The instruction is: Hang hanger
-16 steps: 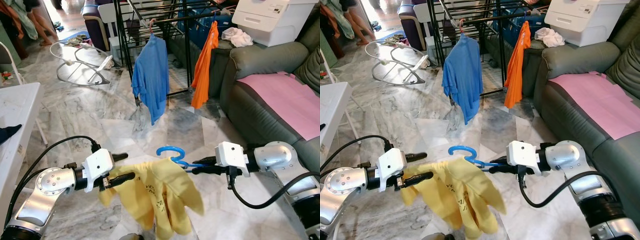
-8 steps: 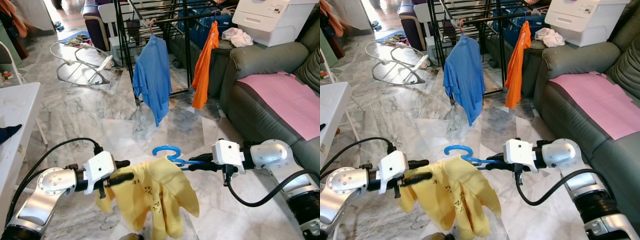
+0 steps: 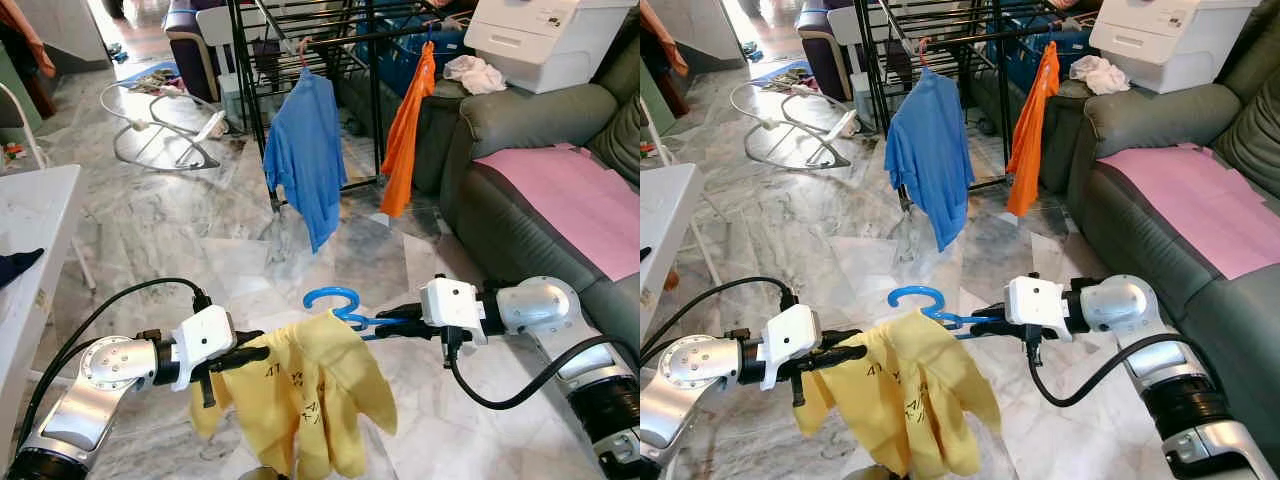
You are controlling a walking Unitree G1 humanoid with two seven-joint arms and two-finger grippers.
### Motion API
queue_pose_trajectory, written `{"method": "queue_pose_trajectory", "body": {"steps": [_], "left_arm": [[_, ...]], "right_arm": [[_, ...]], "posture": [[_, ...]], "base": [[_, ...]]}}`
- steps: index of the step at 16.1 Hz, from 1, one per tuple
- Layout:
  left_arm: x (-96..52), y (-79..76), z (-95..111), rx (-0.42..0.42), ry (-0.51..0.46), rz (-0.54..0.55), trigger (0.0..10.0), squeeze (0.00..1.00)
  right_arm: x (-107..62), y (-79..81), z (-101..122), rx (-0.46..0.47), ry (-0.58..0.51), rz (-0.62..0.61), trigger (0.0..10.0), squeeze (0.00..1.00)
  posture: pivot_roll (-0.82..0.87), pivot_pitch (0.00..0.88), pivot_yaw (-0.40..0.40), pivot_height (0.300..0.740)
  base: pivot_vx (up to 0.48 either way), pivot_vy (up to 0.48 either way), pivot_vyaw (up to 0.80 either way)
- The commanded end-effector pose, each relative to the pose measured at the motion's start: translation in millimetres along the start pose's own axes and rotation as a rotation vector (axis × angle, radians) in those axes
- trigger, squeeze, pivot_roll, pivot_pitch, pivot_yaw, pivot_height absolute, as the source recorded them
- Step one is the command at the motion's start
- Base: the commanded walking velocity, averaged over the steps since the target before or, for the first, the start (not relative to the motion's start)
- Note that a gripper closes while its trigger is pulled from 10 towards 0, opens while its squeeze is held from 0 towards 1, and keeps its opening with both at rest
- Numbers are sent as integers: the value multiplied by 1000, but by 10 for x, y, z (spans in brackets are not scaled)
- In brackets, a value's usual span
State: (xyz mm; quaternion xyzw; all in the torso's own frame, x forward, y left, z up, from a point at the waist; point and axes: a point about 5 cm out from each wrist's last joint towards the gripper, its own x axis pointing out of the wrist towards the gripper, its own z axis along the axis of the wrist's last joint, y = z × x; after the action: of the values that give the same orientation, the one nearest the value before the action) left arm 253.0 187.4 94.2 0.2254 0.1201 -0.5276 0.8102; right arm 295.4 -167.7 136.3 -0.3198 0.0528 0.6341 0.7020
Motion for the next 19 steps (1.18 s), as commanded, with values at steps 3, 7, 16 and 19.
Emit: {"method": "queue_pose_trajectory", "body": {"steps": [3, 7, 16, 19], "left_arm": [[-18, -16, -20, -24, -8, -4, 0, 0], [-31, 5, -38, -28, -7, 10, 0, 0], [-86, 59, -85, -51, -16, 67, 0, 0], [-125, 99, -118, -60, -24, 112, 0, 0]], "right_arm": [[29, -80, 99, -49, -44, -38, 10000, 0], [22, -101, 73, -49, -31, -56, 10000, 0], [3, -151, 14, -1, 2, -55, 10000, 1000], [-45, -213, 0, -15, 33, -74, 10000, 1000]], "posture": [[-34, 34, 41, 740], [-35, 32, 44, 740], [-36, 28, 37, 740], [-38, 26, 36, 740]], "base": [[0, 0, 0], [0, 0, 0], [0, 0, 0], [0, 0, 0]]}}
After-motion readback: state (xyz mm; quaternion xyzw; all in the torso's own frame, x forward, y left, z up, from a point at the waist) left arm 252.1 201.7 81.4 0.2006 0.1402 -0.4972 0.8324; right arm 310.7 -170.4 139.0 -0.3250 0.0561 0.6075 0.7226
